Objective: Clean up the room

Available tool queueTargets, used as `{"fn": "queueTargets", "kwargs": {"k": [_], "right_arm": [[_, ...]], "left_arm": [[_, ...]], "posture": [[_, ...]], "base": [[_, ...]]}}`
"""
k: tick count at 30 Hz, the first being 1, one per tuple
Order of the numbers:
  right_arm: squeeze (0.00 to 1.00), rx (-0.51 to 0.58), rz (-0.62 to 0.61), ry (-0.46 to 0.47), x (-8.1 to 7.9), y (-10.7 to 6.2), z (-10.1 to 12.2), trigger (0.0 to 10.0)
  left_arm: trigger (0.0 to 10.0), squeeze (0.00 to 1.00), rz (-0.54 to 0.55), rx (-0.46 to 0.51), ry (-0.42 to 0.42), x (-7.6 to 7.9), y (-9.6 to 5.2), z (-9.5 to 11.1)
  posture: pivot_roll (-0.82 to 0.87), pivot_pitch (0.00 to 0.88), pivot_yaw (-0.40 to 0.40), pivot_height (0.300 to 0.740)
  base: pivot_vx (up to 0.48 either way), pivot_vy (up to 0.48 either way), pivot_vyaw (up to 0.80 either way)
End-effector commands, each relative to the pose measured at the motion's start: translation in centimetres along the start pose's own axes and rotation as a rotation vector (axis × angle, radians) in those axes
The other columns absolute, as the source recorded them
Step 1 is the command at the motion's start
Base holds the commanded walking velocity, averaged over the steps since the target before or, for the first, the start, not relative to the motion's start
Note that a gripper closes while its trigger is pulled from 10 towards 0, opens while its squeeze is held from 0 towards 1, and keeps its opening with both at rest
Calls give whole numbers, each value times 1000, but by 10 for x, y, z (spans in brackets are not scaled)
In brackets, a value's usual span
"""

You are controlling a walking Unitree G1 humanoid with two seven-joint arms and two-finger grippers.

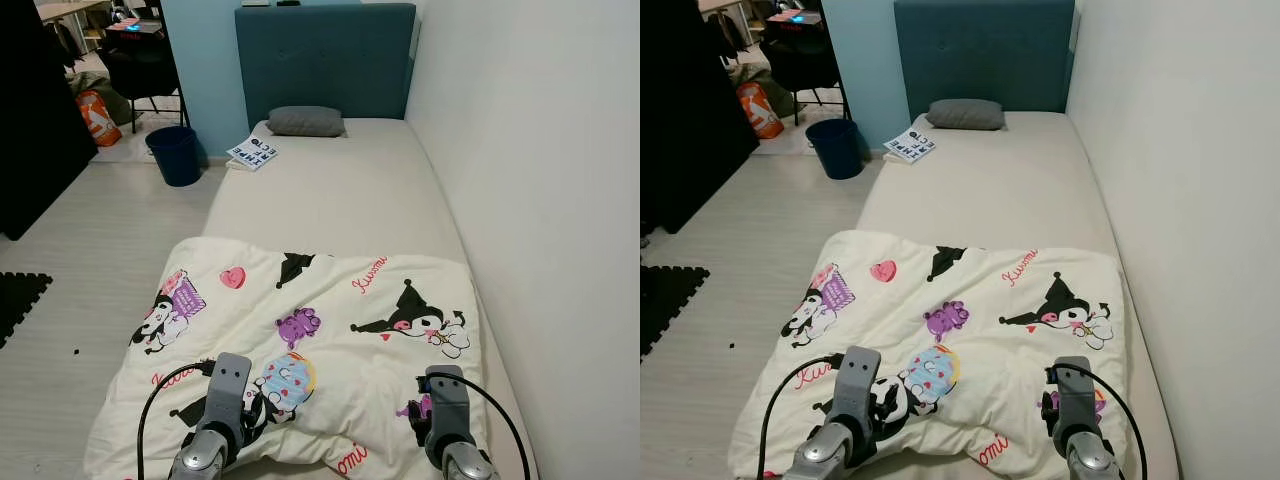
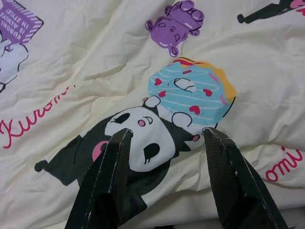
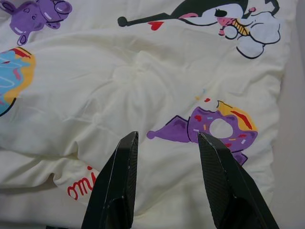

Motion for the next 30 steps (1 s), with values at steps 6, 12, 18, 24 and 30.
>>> {"fn": "queueTargets", "kwargs": {"k": [6, 12, 18, 24, 30], "right_arm": [[0, -16, 0, 1, 0, -2, -5, 10000], [0, -17, 0, 3, 0, -2, -5, 10000], [0, -18, 2, 5, -1, -1, -5, 10000], [0, -18, 2, 5, -1, -1, -5, 10000], [0, -18, 4, 9, -2, -1, -4, 10000]], "left_arm": [[10000, 0, 5, -7, -13, -2, -3, -5], [10000, 0, 13, -25, -72, -3, -3, -7], [10000, 0, 2, -8, -107, -3, -4, -7], [10000, 0, 6, -3, -85, -4, -4, -6], [10000, 0, 6, -2, -69, -4, -5, -7]], "posture": [[-33, 83, 0, 734], [-32, 84, -1, 734], [-29, 86, -2, 734], [-29, 86, -2, 734], [-29, 86, 1, 734]], "base": [[0, -480, 0], [0, -160, 0], [0, 400, 0], [0, 0, 0], [0, 0, 0]]}}
Point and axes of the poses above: a point about 5 cm out from each wrist's last joint towards the gripper, its own y axis pointing out of the wrist towards the gripper, its own z axis along the axis of the wrist's last joint, x = y × z, the point moved 2 cm from there along y, pointing out of the wrist towards the gripper, and after that the axes turned 5 degrees about y, right-handed, at the moved point
